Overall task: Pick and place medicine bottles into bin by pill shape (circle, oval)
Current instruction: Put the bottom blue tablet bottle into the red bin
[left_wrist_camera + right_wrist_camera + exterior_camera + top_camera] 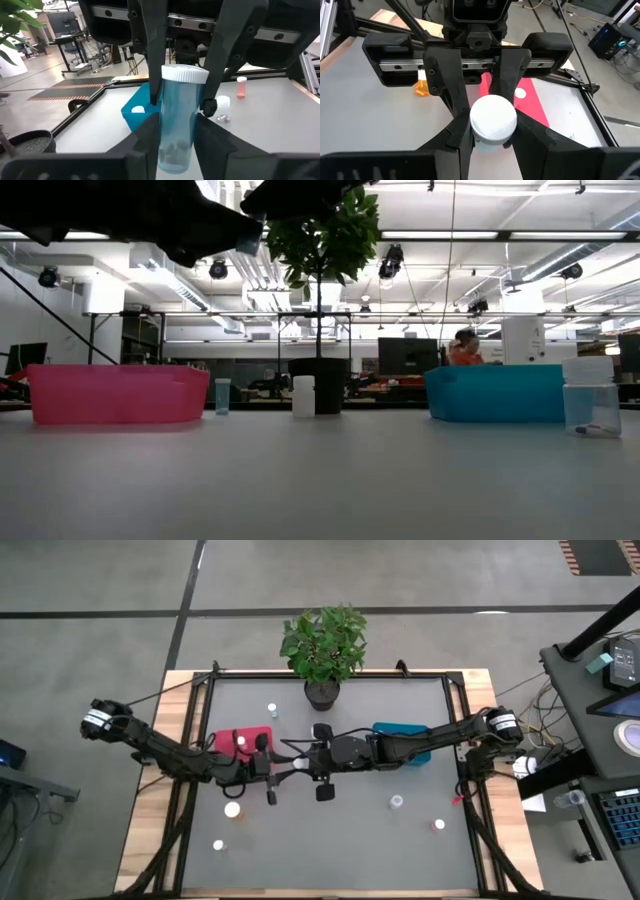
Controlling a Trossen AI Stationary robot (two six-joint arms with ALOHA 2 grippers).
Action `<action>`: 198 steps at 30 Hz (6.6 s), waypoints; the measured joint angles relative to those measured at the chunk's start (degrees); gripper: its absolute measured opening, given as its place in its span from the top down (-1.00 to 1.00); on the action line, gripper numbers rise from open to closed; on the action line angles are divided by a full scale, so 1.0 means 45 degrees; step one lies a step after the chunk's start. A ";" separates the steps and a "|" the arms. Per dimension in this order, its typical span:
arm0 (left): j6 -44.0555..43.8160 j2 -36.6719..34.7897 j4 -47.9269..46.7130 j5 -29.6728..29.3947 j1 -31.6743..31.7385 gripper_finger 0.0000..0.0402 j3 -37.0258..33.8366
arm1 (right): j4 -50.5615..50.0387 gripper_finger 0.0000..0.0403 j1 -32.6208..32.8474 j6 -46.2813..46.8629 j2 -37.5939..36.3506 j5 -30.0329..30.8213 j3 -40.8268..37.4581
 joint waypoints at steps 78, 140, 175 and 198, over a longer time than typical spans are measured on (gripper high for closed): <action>0.0597 -0.0068 0.4638 0.2181 0.0170 0.66 -0.0083 | 0.6760 0.04 0.1001 -0.0206 -0.0177 0.2035 -0.2349; 0.0606 -0.0639 0.3293 0.2705 0.0160 0.29 -0.0272 | 0.5885 0.53 0.1001 -0.0167 -0.0180 0.1807 -0.2312; -0.0360 -0.1132 -0.3594 0.0913 0.0162 -0.12 0.1532 | -0.0845 0.53 0.0976 0.2377 -0.1093 0.2283 -0.2390; -0.0307 0.0452 -0.3675 0.0884 0.0330 -0.10 0.2836 | -0.1059 0.53 0.0976 0.2154 -0.1088 0.2278 -0.2395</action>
